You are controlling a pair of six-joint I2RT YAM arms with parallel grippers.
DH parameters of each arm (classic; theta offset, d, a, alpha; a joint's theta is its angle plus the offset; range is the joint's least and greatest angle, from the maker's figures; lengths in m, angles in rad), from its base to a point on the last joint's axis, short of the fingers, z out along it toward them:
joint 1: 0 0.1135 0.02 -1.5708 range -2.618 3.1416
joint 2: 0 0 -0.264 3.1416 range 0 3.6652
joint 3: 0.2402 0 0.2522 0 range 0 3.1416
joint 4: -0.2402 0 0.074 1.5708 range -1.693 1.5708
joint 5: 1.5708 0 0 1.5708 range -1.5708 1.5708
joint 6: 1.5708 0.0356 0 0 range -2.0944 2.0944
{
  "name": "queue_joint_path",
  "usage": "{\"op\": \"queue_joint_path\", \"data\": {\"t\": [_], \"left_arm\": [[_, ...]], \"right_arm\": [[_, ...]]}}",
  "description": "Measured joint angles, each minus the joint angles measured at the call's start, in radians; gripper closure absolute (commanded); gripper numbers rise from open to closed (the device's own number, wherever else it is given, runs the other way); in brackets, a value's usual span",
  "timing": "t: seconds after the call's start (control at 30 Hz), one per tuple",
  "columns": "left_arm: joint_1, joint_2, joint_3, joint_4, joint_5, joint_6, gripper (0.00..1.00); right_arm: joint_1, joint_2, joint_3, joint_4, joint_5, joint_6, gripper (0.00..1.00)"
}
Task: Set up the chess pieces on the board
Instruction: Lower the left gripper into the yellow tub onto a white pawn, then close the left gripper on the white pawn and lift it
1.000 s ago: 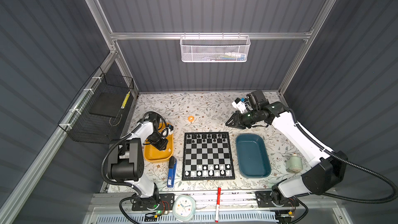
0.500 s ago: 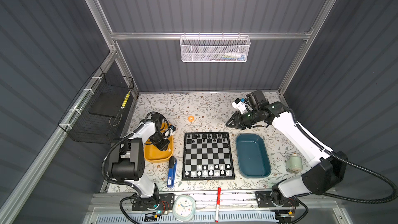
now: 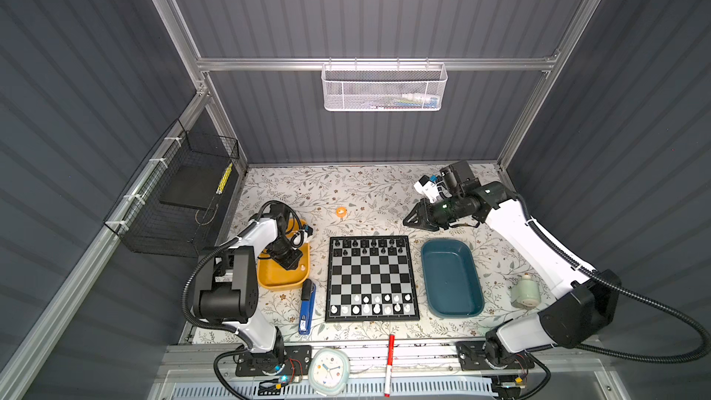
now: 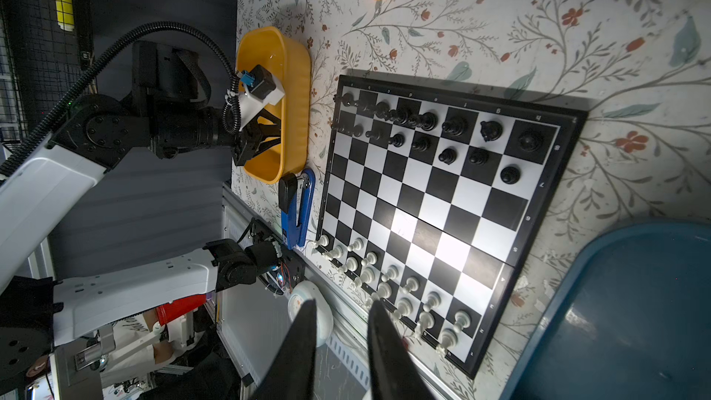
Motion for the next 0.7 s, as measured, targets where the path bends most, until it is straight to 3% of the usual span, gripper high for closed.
{"op": "queue_joint_path", "data": {"t": [0.7], "left_arm": [[0.0,0.0,0.0,0.0,-0.023,0.001,0.93]], "right_arm": [[0.0,0.0,0.0,0.004,0.0,-0.005,0.73]]}}
